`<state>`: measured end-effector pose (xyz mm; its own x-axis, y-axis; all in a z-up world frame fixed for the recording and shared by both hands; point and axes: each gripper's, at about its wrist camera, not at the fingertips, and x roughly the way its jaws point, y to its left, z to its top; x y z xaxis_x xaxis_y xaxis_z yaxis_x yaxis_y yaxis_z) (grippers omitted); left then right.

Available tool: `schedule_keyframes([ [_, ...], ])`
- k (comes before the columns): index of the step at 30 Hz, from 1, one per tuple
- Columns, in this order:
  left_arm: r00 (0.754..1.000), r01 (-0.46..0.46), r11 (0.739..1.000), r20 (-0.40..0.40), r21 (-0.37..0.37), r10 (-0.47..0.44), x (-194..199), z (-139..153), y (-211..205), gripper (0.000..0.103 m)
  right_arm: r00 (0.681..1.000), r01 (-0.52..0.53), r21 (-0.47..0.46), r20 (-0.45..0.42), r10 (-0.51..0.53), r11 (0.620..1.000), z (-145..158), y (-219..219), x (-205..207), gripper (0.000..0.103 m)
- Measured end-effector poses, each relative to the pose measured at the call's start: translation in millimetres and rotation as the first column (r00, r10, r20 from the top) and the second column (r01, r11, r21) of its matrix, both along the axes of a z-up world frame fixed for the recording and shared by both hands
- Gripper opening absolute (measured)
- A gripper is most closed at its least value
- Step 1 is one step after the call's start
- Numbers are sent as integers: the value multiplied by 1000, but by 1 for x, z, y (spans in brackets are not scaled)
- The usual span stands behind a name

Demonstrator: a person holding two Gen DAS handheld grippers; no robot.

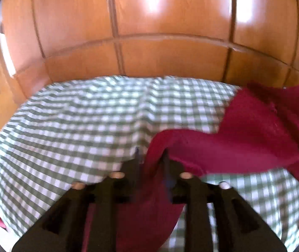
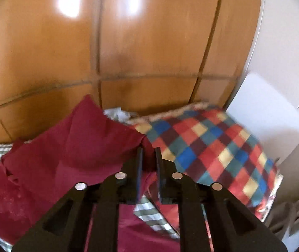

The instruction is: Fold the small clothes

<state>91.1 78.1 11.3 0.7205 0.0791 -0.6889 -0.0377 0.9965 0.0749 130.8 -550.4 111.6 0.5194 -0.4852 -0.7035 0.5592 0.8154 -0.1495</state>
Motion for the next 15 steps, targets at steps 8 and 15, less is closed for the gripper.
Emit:
schedule_keyframes([
  [8, 932, 355, 885, 43, -300, -359, -54, 16, -83, 66, 999, -31, 118, 28, 28, 993, -42, 10, -68, 90],
  [15, 559, 704, 529, -90, -475, -824, -103, -32, -226, 67, 982, -145, 268, -77, 171, 953, -107, 58, -136, 90],
])
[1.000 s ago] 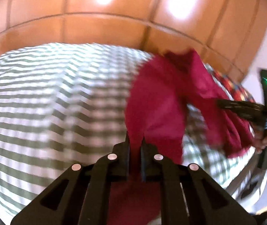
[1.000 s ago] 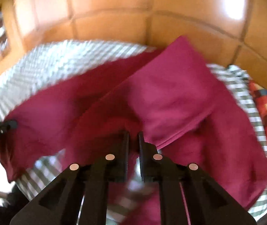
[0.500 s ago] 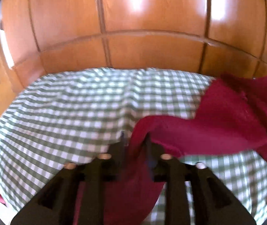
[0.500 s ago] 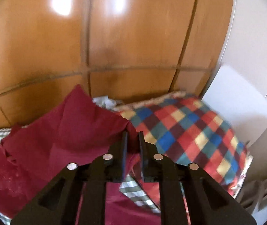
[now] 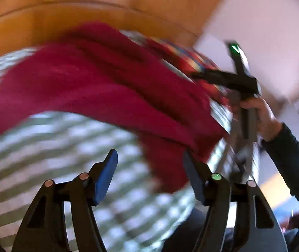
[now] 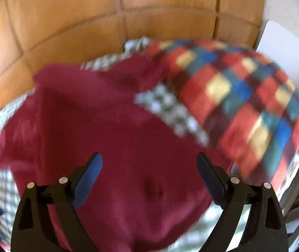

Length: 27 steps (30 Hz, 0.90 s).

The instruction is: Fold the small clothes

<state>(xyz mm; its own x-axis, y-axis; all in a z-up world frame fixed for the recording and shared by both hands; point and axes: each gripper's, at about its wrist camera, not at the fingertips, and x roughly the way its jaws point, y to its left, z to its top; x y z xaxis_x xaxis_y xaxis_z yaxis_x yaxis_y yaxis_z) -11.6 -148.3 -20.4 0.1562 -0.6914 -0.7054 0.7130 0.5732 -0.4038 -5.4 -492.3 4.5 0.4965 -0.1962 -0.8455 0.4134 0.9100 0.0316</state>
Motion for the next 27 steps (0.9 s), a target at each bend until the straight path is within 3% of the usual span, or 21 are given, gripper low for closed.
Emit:
schedule_keyframes([
  [2, 998, 65, 997, -22, 40, -64, -7, -15, -28, 65, 1000, -2, 31, 4, 2, 1000, -10, 9, -11, 90],
  [3, 996, 81, 995, -42, 57, -78, -7, -23, -39, 60, 1000, -6, 50, 8, 6, 999, -14, 11, -13, 90],
  [5, 997, 72, 990, -46, 119, -67, -7, -37, -51, 5, 1000, -14, 83, 13, 13, 996, -20, 20, -16, 90],
  [10, 1000, 8, 998, -2, 70, -8, -10, -15, -13, 4, 998, -70, 170, 7, 70, 983, -31, 42, -16, 90],
  [14, 997, -77, 994, 31, 82, 74, -18, -4, 64, 3, 988, -155, 218, 7, 157, 963, -36, 82, -17, 90],
  [18, 986, -165, 978, 14, 129, 165, -40, -11, 129, 3, 957, -282, 181, -11, 288, 942, -39, 148, -22, 92],
  [20, 979, -201, 967, -3, 158, 204, -55, -18, 144, 0, 927, -361, 189, -32, 373, 913, -41, 182, -26, 92],
  [22, 966, -245, 948, -31, 201, 256, -70, -28, 169, 0, 890, -444, 103, -61, 451, 890, -38, 214, -33, 92],
  [24, 931, -322, 917, -99, 234, 352, -86, -43, 204, 0, 856, -501, 110, -79, 510, 858, -38, 231, -36, 92],
  [27, 881, -423, 874, -117, 241, 458, -88, -53, 237, 0, 826, -546, 128, -88, 557, 828, -34, 244, -30, 92],
])
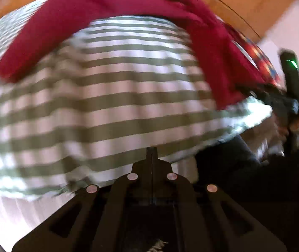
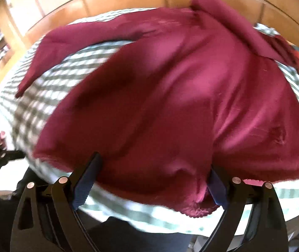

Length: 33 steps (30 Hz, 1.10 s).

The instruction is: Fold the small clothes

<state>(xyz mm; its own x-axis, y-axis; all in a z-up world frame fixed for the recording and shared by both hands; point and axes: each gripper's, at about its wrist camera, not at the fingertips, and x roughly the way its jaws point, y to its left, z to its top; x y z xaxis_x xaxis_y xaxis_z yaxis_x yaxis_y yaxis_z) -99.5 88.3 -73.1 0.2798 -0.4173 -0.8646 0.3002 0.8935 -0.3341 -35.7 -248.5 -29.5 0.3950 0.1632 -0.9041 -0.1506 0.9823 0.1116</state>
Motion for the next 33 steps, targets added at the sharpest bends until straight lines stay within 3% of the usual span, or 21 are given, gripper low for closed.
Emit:
schedule_keyframes([
  [3, 996, -68, 993, 59, -92, 74, 17, 14, 9, 4, 998, 58, 80, -19, -57, 995, 8, -15, 12, 92],
  [5, 992, -61, 988, 101, -139, 75, 40, 24, 1, 35, 996, 90, 75, 14, -92, 993, 20, -24, 15, 92],
  [7, 985, -76, 983, 141, -167, 100, 66, 33, -12, 50, 990, 129, 50, 57, -132, 990, 30, -33, 13, 92],
  [9, 982, -79, 976, 154, -204, 111, 93, 38, -25, 54, 981, 176, 42, 74, -179, 983, 36, -46, 15, 92],
  [13, 978, -146, 947, 100, -285, 181, 149, 40, -55, 70, 963, 248, 33, 104, -250, 968, 43, -67, 16, 92],
  [17, 948, -288, 907, 40, -307, 314, 196, 32, -57, 80, 954, 271, 36, 122, -273, 962, 45, -73, 33, 92],
  [21, 881, -463, 813, -88, -353, 464, 229, 9, -37, 77, 949, 285, 51, 130, -289, 957, 45, -81, 50, 92],
  [22, 864, -495, 788, -112, -367, 491, 236, 2, -30, 60, 947, 290, 53, 131, -294, 956, 43, -81, 56, 92],
  [23, 856, -510, 781, -123, -361, 502, 241, -4, -26, 28, 945, 296, 55, 129, -301, 954, 42, -81, 60, 92],
  [25, 852, -518, 781, -124, -349, 509, 250, -9, -21, 12, 943, 304, 64, 120, -310, 951, 37, -82, 70, 92],
  [29, 823, -535, 777, 2, -331, 567, 258, 14, 5, 9, 943, 306, 56, 117, -310, 950, 31, -82, 77, 92],
  [33, 795, -559, 789, 105, -253, 597, 280, 35, 52, 9, 947, 305, 56, 90, -309, 951, 20, -82, 84, 92],
])
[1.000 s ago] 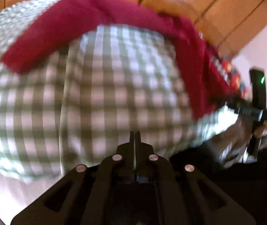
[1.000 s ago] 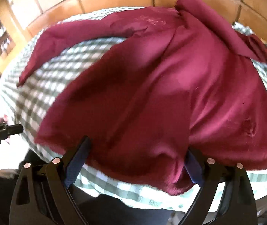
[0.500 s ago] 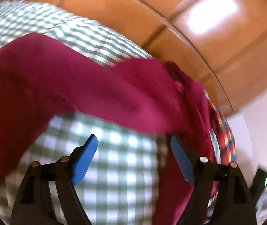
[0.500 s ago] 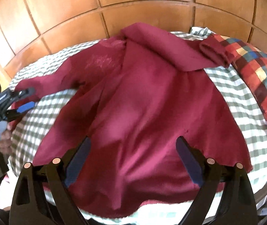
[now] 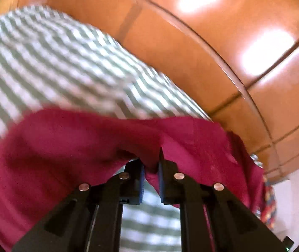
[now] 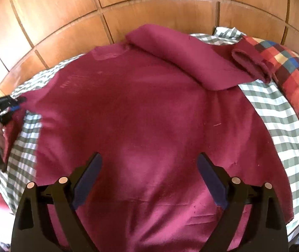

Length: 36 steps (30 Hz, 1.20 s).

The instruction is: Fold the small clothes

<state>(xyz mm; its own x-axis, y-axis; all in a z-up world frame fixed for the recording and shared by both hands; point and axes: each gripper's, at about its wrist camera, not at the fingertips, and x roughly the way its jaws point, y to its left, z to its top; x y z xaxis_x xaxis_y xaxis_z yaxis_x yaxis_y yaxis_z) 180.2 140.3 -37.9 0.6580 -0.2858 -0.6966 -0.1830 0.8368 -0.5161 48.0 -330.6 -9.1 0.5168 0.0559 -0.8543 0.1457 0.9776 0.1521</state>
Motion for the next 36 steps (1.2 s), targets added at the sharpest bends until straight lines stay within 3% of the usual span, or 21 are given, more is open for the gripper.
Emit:
schedule_keyframes([
  [5, 1000, -29, 984, 5, 174, 29, 30, 13, 31, 9, 997, -65, 52, -42, 68, 996, -16, 26, 11, 92],
  [9, 998, -65, 977, -12, 202, 68, 51, 15, 55, 10, 982, -175, 80, -58, 180, 981, -25, 69, 18, 92],
  [11, 996, -65, 977, -48, 204, 76, 57, 10, 59, 20, 973, -218, 95, -57, 224, 971, -24, 85, 20, 92],
  [12, 995, -58, 979, -68, 198, 73, 57, 6, 59, 20, 968, -239, 91, -53, 245, 967, -22, 91, 19, 92],
  [14, 996, -47, 978, -62, 203, 61, 45, 8, 55, 38, 960, -275, 80, -31, 278, 958, -12, 95, 17, 90],
  [16, 999, -6, 984, -31, 177, 11, 22, 13, 48, 47, 967, -252, 43, -9, 253, 967, 0, 85, 14, 88],
  [20, 989, 146, 985, -11, 96, -146, -33, 13, 21, 49, 994, -107, -46, 1, 108, 993, 15, 32, 8, 88],
  [24, 944, 330, 944, -11, 22, -330, -99, 1, -16, 51, 998, 39, -102, -53, -45, 994, 5, -30, -6, 88],
  [27, 911, 409, 912, -43, -29, -410, -138, -16, -38, 52, 990, 72, -140, -114, -88, 988, -14, -51, -14, 88],
  [29, 891, 447, 894, -77, -34, -448, -163, -26, -52, 52, 986, 60, -92, -147, -73, 994, -25, -56, -22, 81],
  [32, 883, 463, 886, -85, -15, -462, -192, -29, -66, 50, 992, 8, -79, -127, -18, 997, -24, -47, -34, 55],
  [33, 883, 463, 886, -87, 6, -461, -197, -30, -68, 43, 992, -7, -76, -123, -3, 997, -23, -43, -36, 40],
  [34, 882, 468, 883, -97, 48, -462, -203, -30, -73, 20, 993, -22, -81, -121, 12, 996, -21, -38, -36, 27],
  [35, 881, 470, 880, -107, 69, -462, -206, -29, -76, 11, 992, -39, -90, -122, 28, 995, -19, -33, -36, 20],
  [36, 884, 463, 883, -101, 73, -456, -205, -27, -73, 11, 992, -62, -101, -118, 50, 993, -13, -26, -37, 12],
])
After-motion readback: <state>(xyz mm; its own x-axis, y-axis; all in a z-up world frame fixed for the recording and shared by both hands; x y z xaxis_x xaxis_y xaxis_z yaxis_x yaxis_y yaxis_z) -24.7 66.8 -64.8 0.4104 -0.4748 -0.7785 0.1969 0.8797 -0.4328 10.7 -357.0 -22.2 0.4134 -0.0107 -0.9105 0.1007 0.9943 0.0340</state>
